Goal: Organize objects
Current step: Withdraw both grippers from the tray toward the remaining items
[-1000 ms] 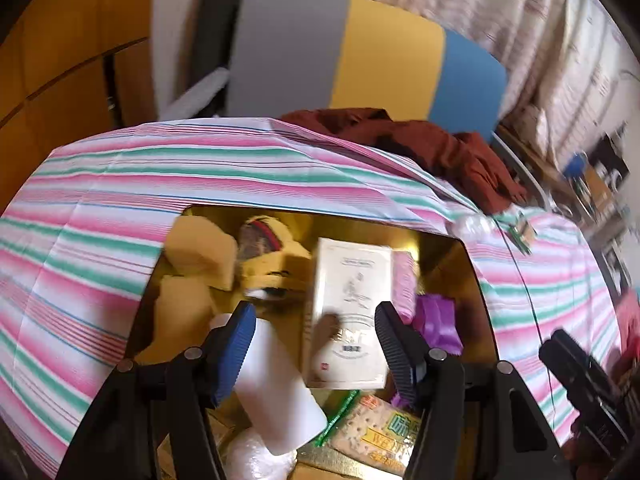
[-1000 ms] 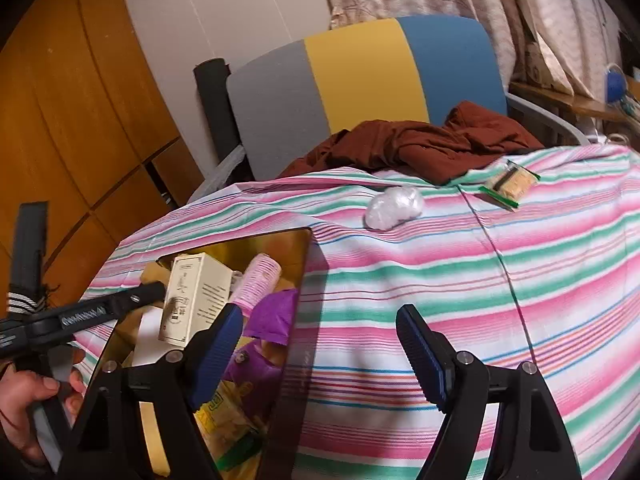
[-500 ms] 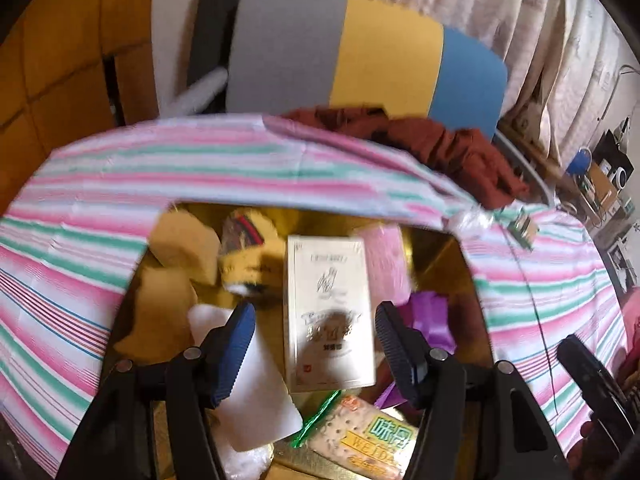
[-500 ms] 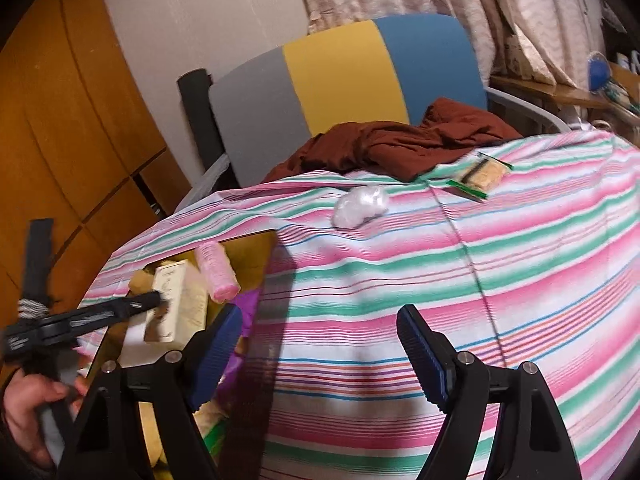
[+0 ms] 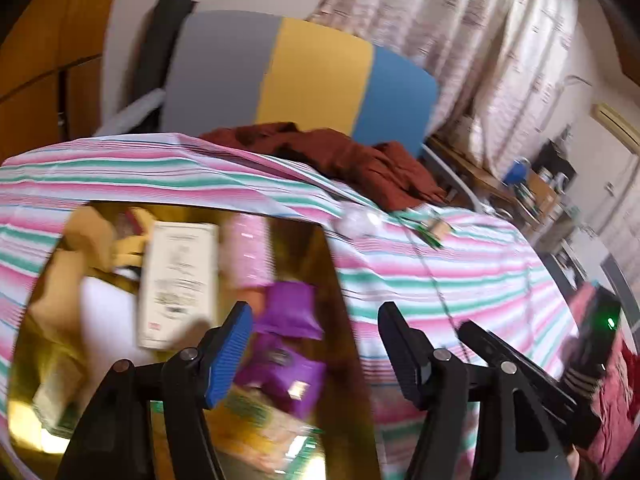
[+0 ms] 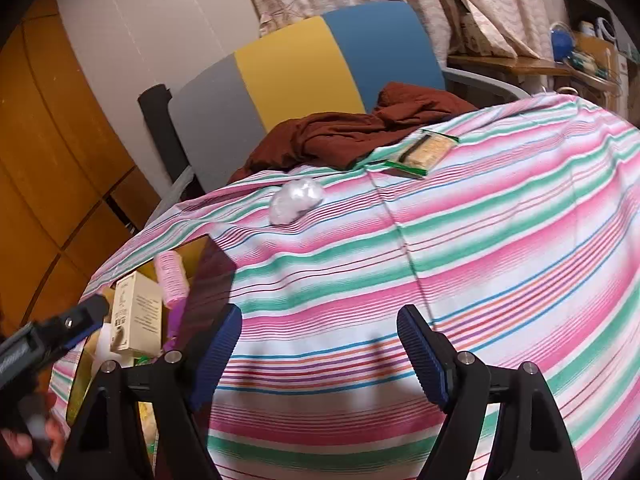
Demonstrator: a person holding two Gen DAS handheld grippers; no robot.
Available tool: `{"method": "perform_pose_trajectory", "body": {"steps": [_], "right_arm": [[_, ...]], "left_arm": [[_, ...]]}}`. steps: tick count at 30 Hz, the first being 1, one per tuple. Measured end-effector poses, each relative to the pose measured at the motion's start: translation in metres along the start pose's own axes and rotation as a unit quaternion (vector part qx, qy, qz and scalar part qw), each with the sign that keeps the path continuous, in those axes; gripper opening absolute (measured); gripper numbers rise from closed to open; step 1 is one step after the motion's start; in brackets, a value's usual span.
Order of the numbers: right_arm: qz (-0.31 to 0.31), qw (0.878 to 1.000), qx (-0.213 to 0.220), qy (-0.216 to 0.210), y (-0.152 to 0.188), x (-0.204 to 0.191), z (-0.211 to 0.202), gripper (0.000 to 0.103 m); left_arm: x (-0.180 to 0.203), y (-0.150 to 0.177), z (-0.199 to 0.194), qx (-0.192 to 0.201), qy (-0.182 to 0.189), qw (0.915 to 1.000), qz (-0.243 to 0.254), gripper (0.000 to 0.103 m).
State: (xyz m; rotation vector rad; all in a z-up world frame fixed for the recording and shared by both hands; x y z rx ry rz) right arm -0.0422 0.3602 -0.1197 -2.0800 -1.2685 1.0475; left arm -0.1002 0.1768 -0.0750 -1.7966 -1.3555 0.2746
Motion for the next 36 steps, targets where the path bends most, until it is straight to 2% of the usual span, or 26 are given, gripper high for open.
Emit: {"method": "perform_pose_trajectory", "body": {"steps": [7,13,16,20,28,30,36], "right_arm": [[0.026,0.999,0.011,0.023,-0.004,0.035,-0.004,0.081],[0.048,0.998,0.016,0.046,-0.004,0.071,-0.009,0.081],[0.051,0.995,0.04,0.071,-0.009,0.092,-0.016,0.081],[0.049,0.991,0.07,0.106,-0.016,0.116,-0.027,0.083],[0.053,0.985,0.098,0.133,-0.017,0.146,-0.039,0.083],[0.055,0.985,0.092,0.134,-0.015,0.149,-0.036,0.083],[0.07,0.986,0.077,0.129,-0.006,0.158,-0.027,0.083]], "left_arm": [[0.056,0.011,0.02,-0.027,0.02,0.9971,0.069,0.07],[0.09,0.014,0.04,-0.051,0.034,0.9936,0.095,0.07],[0.102,0.004,0.057,-0.056,0.035,0.9922,0.105,0.07],[0.108,-0.018,0.09,-0.063,0.026,0.9936,0.09,0.074],[0.088,-0.059,0.176,-0.087,-0.05,0.9933,0.058,0.076],[0.08,-0.061,0.197,-0.095,-0.07,0.992,0.044,0.076],[0.059,-0.055,0.24,-0.105,-0.097,0.9896,-0.013,0.076]]}}
Point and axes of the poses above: each gripper's, at about its wrist camera, not at the fingertips, and z roughly the way its jaws point, x to its right, y to its underside, the point moved 10 cm from there along z, roughly the way its jaws point, and after that the axes turned 4 degrees about x, right-handed, at the moved point
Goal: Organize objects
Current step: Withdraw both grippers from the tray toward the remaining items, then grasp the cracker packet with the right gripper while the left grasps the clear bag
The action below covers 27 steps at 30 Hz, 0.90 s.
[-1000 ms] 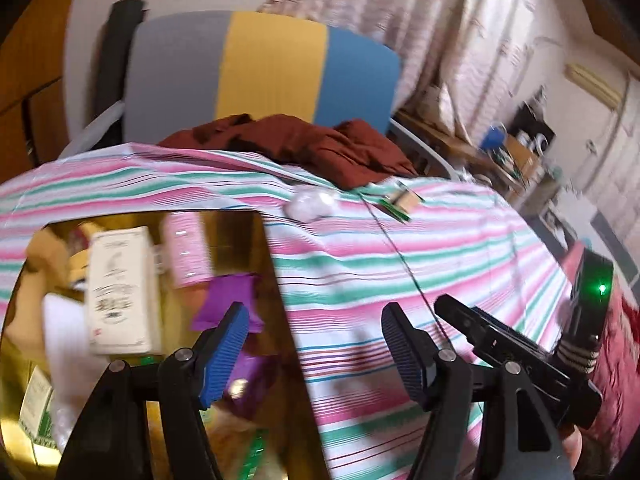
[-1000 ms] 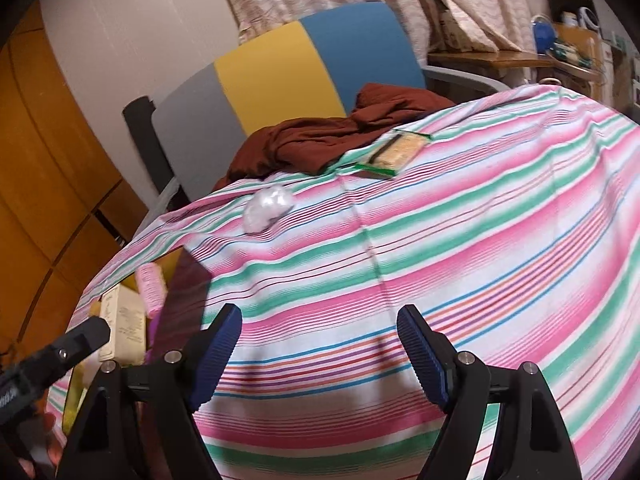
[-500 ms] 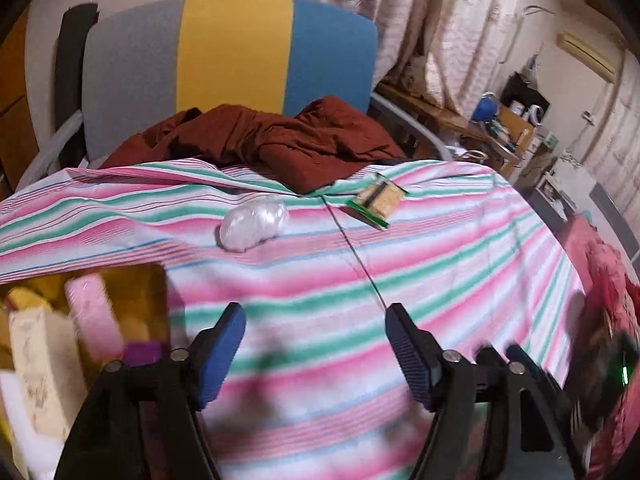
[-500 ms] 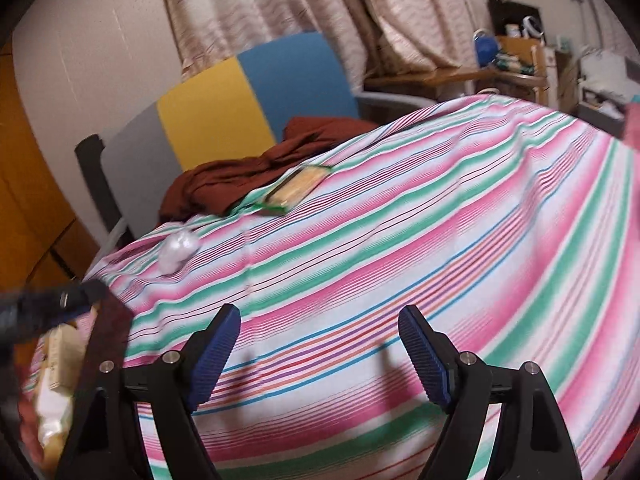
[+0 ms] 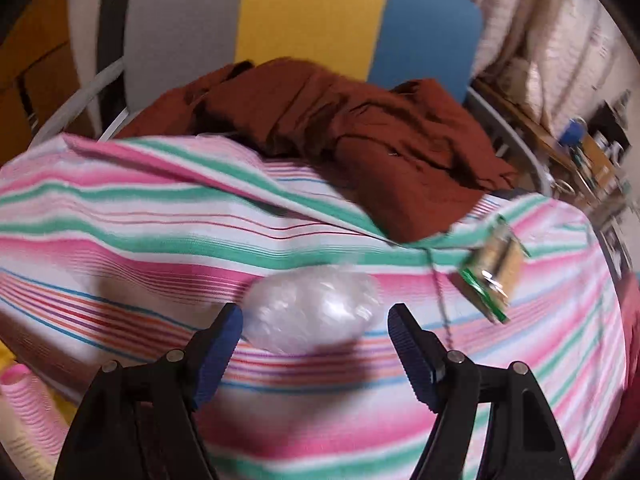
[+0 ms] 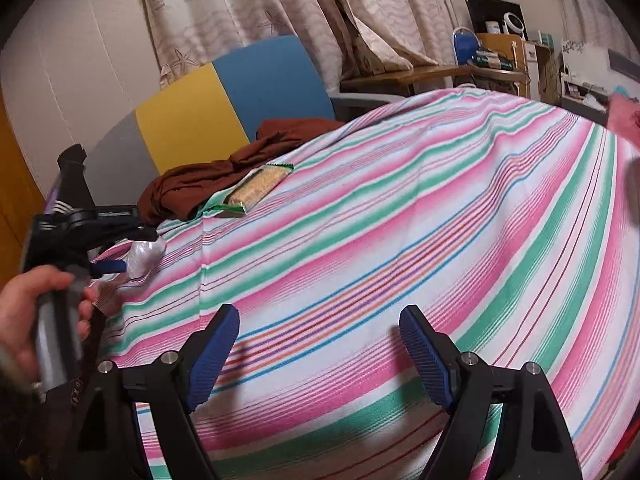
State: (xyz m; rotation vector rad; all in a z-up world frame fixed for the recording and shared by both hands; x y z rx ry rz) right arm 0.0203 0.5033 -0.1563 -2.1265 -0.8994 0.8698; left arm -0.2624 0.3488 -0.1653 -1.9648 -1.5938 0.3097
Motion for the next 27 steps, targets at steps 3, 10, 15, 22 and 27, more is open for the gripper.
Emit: {"method": "perform_pose_trajectory", "body": {"steps": [3,10,15,22,27], "right_arm": [[0.003,1.0,-0.004,-0.004,0.001,0.0,0.002,0.083],[-0.002,0.999,-0.028,-0.02,-0.001,-0.008,0.012,0.083],[0.003,0.999,-0.034,-0.023,-0.028,-0.014,0.035,0.085],[-0.003,0.998,-0.047,-0.029,-0.063,-0.04,0.093,0.085],[-0.004,0.998,-0.059,-0.029,-0.084,-0.064,0.138,0.085]], "left_arm": [[0.001,0.001,0.005,0.018,0.008,0.9998,-0.01,0.076],[-0.002,0.009,0.0,0.088,0.026,0.9957,-0.013,0.07],[-0.005,0.005,-0.003,0.098,0.04,0.9943,-0.012,0.068],[-0.001,0.004,-0.001,0.098,0.027,0.9949,0.002,0.068],[-0.001,0.006,0.001,0.098,0.03,0.9947,0.001,0.068]]}}
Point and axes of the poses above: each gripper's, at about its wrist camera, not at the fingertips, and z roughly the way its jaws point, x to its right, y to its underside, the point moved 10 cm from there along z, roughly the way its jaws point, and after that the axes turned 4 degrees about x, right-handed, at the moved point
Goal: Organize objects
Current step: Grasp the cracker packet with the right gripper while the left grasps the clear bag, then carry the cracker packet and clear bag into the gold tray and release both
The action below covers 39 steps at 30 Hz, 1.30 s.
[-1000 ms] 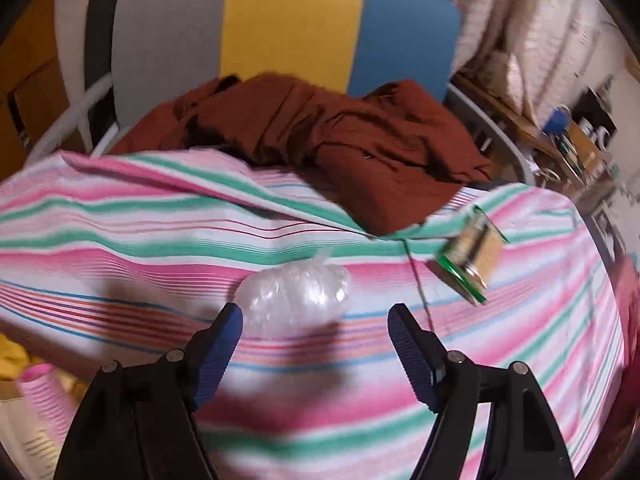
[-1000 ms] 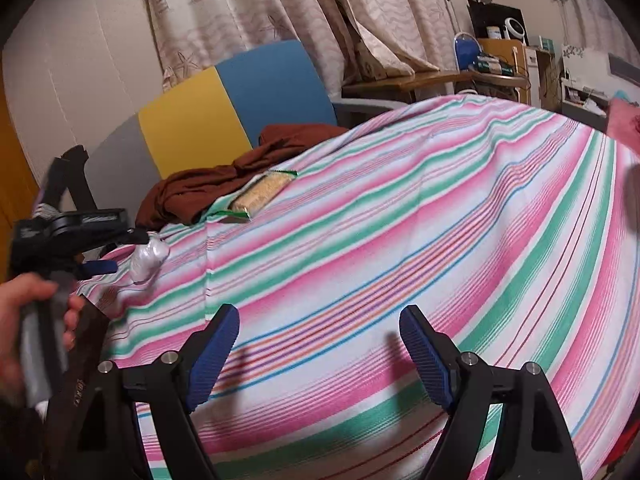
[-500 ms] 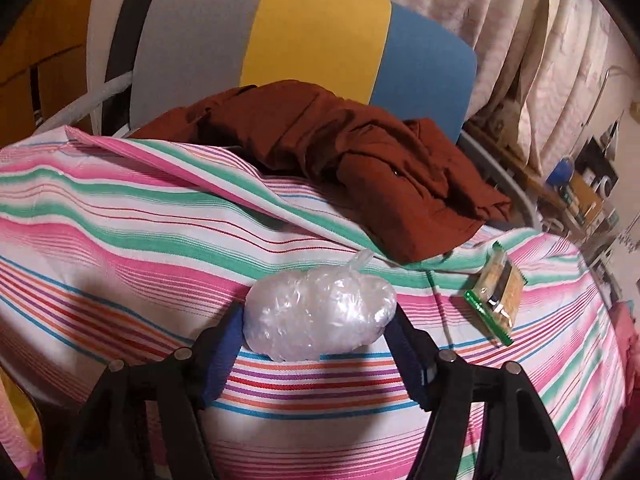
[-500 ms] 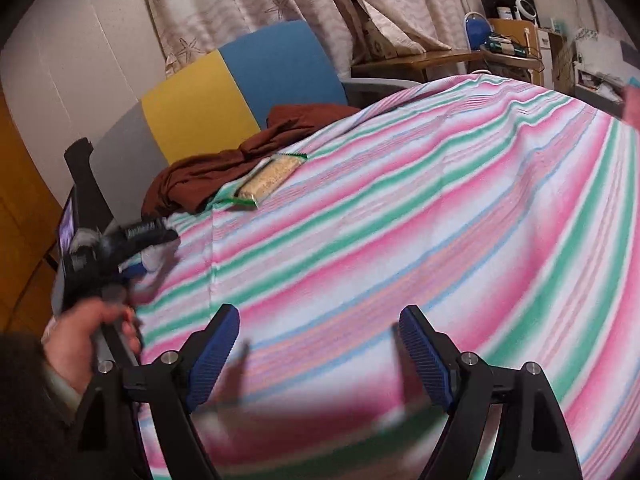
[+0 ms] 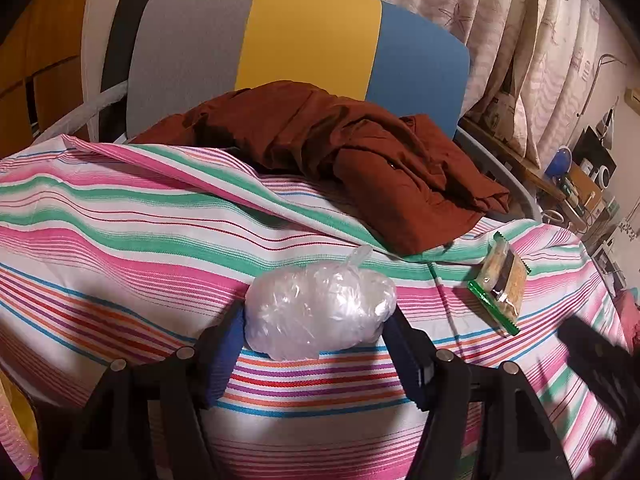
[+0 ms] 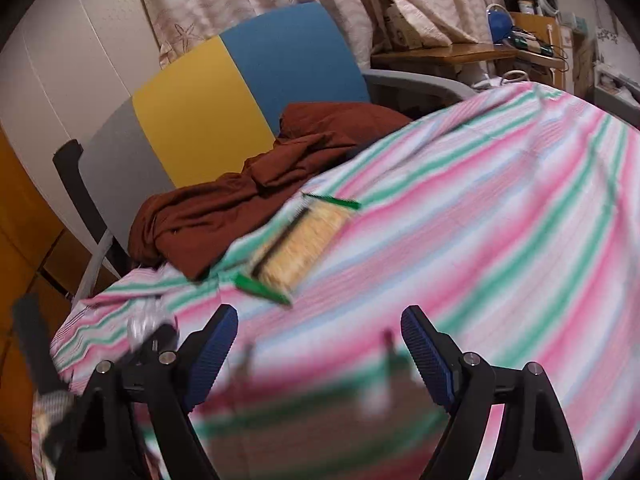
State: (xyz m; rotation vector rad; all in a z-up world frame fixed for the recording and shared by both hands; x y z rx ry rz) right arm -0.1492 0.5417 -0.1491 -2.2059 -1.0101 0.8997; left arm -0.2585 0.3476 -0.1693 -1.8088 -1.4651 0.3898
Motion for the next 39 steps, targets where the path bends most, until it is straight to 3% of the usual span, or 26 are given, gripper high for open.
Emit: {"method": "perform_pose_trajectory", "body": {"steps": [12,15,17,20,39], "right_arm": [[-0.011,0.998,-0.028,0.051,-0.026,-0.026,0.081,0.084],[-0.011,0.998,-0.021,0.061,-0.025,-0.018,0.088,0.074],[-0.003,0.998,-0.014,0.062,-0.029,-0.014,0.087,0.056],[-0.004,0.998,-0.013,0.055,-0.029,-0.01,0.086,0.05],[-0.046,0.996,-0.009,0.08,0.015,0.023,0.012,0.046]], "left_arm": [[0.001,0.0,0.002,0.003,0.012,0.9999,-0.01,0.068],[0.002,0.0,0.003,0.003,0.014,0.9998,-0.011,0.068],[0.002,0.0,0.004,0.003,0.013,0.9999,-0.01,0.068],[0.003,-0.001,0.005,0.003,0.015,0.9998,-0.011,0.068],[0.003,-0.001,0.006,0.003,0.015,0.9998,-0.01,0.068]]}}
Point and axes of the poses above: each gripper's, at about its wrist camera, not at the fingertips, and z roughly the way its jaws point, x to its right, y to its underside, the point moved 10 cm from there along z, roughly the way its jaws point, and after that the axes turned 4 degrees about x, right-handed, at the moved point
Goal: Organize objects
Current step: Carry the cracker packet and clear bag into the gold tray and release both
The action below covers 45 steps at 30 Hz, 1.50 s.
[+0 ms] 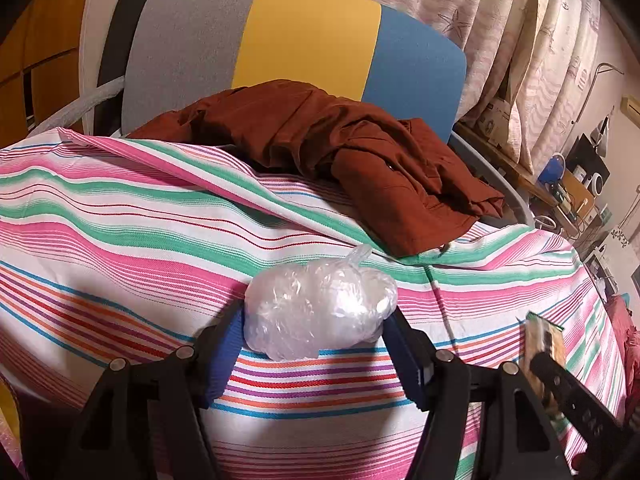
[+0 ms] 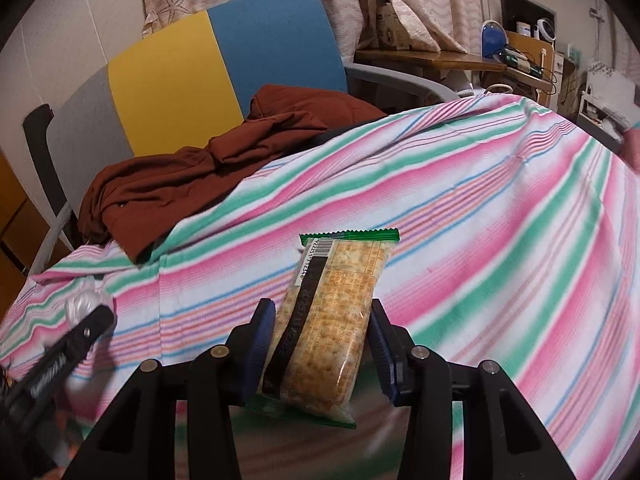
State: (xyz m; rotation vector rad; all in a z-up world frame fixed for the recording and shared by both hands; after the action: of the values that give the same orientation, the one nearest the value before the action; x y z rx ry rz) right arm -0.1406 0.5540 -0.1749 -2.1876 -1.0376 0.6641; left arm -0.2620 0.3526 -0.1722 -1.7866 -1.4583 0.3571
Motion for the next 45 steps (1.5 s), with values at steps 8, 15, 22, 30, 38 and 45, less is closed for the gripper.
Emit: {"method": "perform_pose_trajectory", "body": {"steps": [8,15,22,30,38,45], "right_arm": [[-0.007,1.0,0.014,0.008,0.013,0.005,-0.022,0.045],[-0.007,1.0,0.024,0.006,0.02,0.006,-0.036,0.043],[0.011,1.0,0.027,-0.001,0.029,0.012,-0.048,0.042],[0.013,1.0,0.027,-0.006,0.042,0.017,-0.065,0.042],[0.026,0.999,0.021,-0.033,0.06,0.018,-0.09,0.041],[0.035,0.998,0.004,-0.058,0.092,0.021,-0.118,0.041]], "left_arm": [[0.0,-0.001,-0.002,0.003,-0.004,1.0,0.006,0.067],[0.0,-0.003,-0.016,0.025,-0.028,0.9989,0.026,0.066],[0.024,0.003,-0.039,0.052,-0.032,0.9936,0.096,0.066],[0.025,0.022,-0.057,0.041,-0.025,0.9939,0.099,0.066],[0.053,0.051,-0.087,0.039,0.011,0.9884,0.146,0.066],[0.052,0.08,-0.117,-0.007,0.064,0.9936,0.093,0.066]]}}
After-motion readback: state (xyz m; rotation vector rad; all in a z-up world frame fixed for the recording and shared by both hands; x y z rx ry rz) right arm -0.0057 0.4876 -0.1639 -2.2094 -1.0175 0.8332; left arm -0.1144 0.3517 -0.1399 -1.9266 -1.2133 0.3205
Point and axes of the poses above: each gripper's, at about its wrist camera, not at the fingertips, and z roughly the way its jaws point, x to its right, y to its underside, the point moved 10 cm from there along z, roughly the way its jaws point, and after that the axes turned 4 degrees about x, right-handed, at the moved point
